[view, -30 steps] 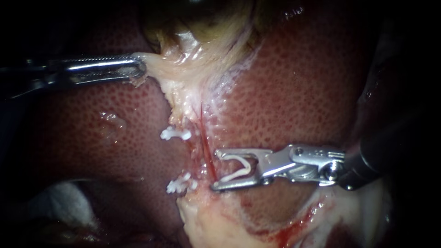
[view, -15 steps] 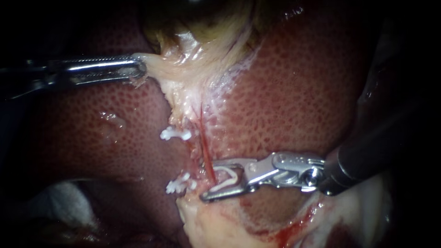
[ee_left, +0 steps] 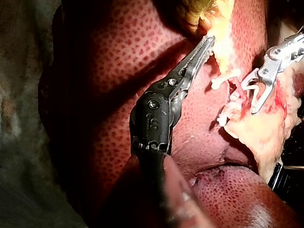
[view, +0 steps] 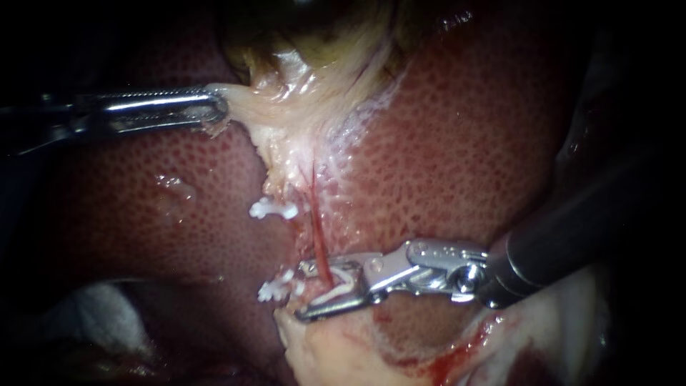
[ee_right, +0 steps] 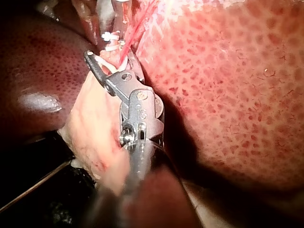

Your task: Clipping first clip right tube

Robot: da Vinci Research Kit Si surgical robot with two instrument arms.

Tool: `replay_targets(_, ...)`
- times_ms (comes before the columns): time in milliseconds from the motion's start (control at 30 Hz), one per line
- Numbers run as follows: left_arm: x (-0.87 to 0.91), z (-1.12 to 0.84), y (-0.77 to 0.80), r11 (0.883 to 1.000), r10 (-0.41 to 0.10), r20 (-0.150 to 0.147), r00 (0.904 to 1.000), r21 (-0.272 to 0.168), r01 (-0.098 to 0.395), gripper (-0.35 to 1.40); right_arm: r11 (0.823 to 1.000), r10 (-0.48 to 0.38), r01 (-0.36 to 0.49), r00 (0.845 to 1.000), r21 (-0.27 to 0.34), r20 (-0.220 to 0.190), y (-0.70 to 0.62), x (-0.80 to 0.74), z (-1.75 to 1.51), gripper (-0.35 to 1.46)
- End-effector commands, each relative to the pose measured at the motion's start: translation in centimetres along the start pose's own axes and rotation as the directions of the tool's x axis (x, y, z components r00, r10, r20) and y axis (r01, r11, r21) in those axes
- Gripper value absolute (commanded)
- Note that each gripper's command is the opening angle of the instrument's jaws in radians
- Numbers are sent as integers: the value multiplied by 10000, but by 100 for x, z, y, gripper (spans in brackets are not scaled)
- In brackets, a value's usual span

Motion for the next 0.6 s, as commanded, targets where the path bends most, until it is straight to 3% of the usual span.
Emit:
replay_targets(33, 0, 0, 0, 10000, 1, 0, 10000, 2, -1, -35, 10000, 98, -98, 10000, -5, 3, 2, 0, -3, 25)
replay_targets(133, 0, 0, 0, 10000, 1, 0, 10000, 2, -1, -35, 9990, 447, -447, 9990, -1, -36, 7, -2, -11, -8)
replay_targets(267, 0, 0, 0, 10000, 1, -1, 10000, 3, -1, -35, 9977, 678, -678, 9977, 15, -5, 14, -5, -18, -35)
replay_targets(467, -1, 0, 0, 10000, 3, -1, 10000, 2, -3, -35, 9960, 892, -886, 9949, -140, 469, 18, -5, -18, -35)
replay_targets(600, -1, 0, 0, 10000, 4, -1, 10000, 2, -4, -35, 9954, 949, -943, 9942, -147, 496, 17, -5, -18, -35)
